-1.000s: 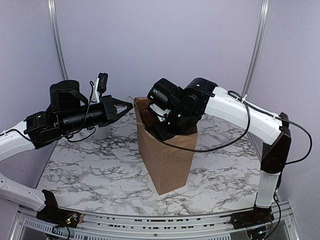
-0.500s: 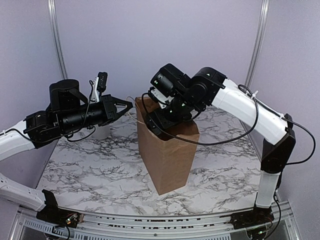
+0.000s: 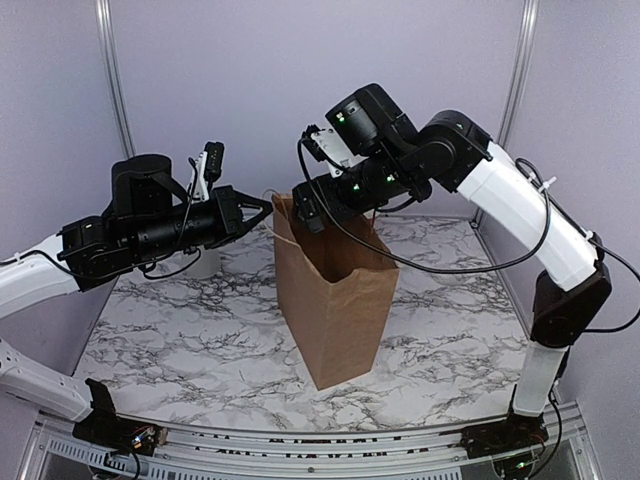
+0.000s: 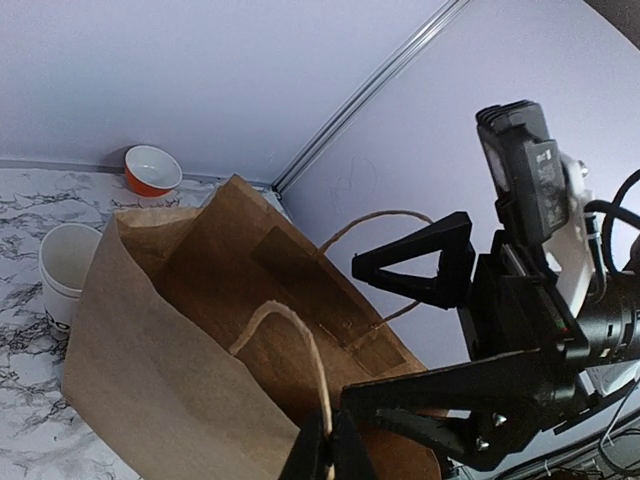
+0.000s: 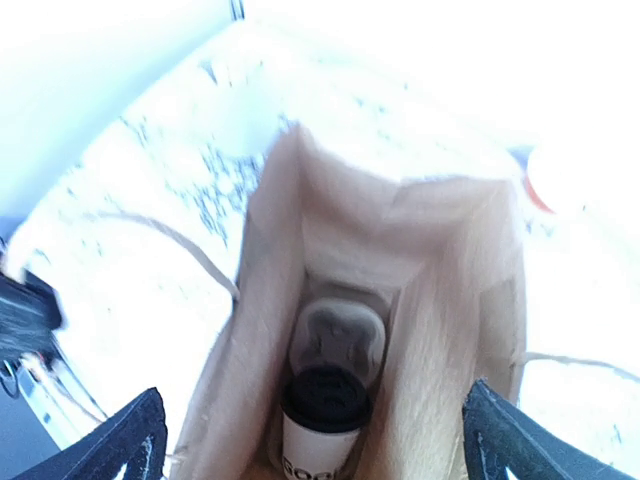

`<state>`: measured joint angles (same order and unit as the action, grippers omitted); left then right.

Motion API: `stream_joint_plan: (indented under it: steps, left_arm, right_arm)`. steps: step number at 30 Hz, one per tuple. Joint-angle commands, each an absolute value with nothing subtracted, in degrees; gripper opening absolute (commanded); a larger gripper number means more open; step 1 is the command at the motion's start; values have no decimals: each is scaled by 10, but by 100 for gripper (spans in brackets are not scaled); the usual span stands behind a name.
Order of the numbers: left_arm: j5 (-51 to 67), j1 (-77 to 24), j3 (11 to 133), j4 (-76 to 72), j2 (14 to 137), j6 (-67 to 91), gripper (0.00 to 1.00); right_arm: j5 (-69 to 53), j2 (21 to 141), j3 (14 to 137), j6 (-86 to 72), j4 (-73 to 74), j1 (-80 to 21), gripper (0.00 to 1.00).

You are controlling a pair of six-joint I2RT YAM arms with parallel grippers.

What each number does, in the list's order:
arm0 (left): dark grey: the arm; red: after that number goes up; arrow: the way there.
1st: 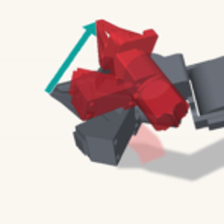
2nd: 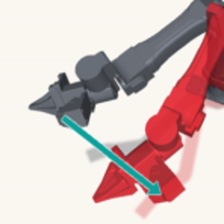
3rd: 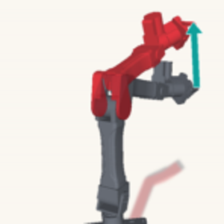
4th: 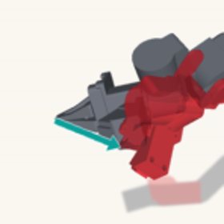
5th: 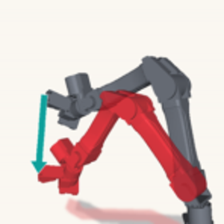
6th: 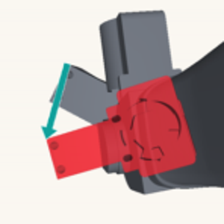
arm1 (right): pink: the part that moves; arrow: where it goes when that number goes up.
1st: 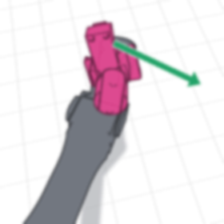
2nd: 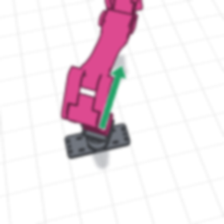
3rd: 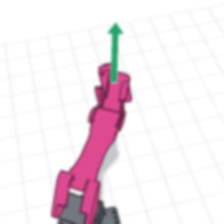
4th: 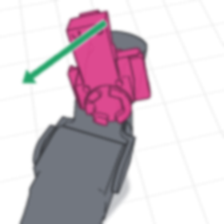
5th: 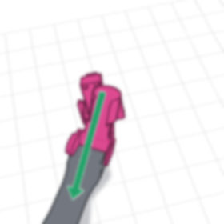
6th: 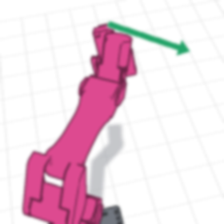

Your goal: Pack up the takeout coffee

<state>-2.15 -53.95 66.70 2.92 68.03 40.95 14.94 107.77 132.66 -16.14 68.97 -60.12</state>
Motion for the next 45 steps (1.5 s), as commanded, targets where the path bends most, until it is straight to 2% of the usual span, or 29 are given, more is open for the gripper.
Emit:
stream_joint_plan:
  steps: [1, 4, 11, 20, 25, 30, 36, 45]
  left_arm:
    - [-34, -542, 695, 25, 681, 401, 7]
    - [-38, -541, 706, 33, 675, 395, 17]
    - [-43, -541, 716, 52, 647, 379, 50]
    - [-84, -541, 707, 66, 587, 336, 79]
    - [-162, -538, 731, 123, 577, 305, 91]
    - [-220, -494, 751, 190, 588, 310, 94]
    - [-245, -415, 749, 246, 610, 321, 94]
    - [-204, -266, 759, 266, 705, 322, 84]
  right_arm:
    - [152, 1048, 1355, -136, 620, -603, 100]
    - [159, 1027, 1338, -122, 569, -603, 100]
    - [172, 954, 1251, -88, 431, -603, 100]
    - [207, 884, 1161, -74, 359, -603, 100]
    - [260, 818, 1079, -77, 317, -602, 100]
    - [275, 750, 991, -98, 291, -579, 100]
    - [238, 676, 898, -137, 290, -518, 100]
    - [207, 615, 797, -159, 308, -486, 100]
